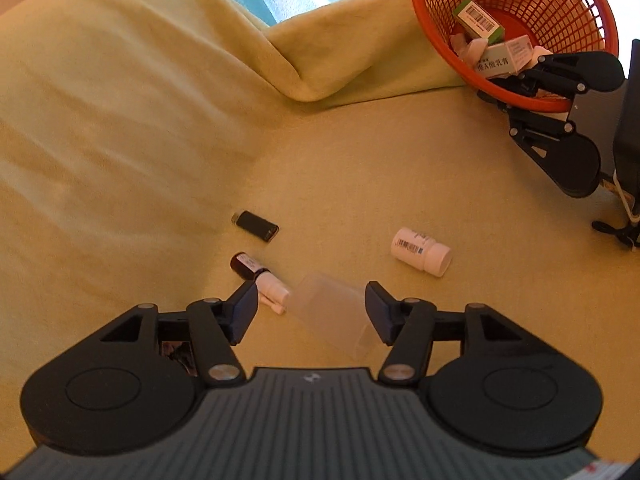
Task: Organize objects
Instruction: 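Return the left gripper to the items and grasp the clear plastic cup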
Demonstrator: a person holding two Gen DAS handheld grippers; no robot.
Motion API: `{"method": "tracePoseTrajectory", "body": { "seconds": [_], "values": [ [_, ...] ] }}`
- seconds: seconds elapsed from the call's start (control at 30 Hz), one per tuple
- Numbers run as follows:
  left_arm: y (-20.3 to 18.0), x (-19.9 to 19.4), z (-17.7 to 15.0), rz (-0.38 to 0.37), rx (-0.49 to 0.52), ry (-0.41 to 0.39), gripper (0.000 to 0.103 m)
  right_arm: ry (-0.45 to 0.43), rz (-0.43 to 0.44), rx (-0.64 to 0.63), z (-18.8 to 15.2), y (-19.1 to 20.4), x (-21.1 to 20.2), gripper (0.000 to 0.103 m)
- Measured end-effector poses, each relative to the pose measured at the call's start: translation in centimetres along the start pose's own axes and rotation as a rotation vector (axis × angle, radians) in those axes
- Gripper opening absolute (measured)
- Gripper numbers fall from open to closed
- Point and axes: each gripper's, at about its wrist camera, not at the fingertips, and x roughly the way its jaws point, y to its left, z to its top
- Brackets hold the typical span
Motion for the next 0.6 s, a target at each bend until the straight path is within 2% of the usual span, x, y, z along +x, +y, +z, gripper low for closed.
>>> {"method": "tracePoseTrajectory", "body": {
  "seconds": [0.1, 0.27, 0.4, 0.5, 0.6],
  "values": [
    [0.2, 0.0, -0.7, -0.033, 0.009, -0.001, 0.070, 0.000, 0.000, 0.000, 0.0, 0.0, 0.0, 0.003],
    [0.6, 0.9, -1.6, -0.061, 0.033, 0.023, 0.076, 0.002, 0.001, -0.003, -0.2, -0.1, 0.2, 0.003],
    [0.6, 2.2, -1.8, -0.112, 0.073, 0.046, 0.083, 0.001, 0.001, -0.001, -0.2, -0.2, 0.2, 0.003],
    [0.6, 3.4, -1.8, -0.127, 0.112, 0.050, 0.084, 0.002, 0.001, -0.002, -0.2, -0.2, 0.2, 0.003],
    [1.0, 4.4, -1.5, -0.176, 0.126, 0.049, 0.084, 0.003, 0.002, -0.005, -0.2, -0.1, 0.3, 0.003]
  ]
}}
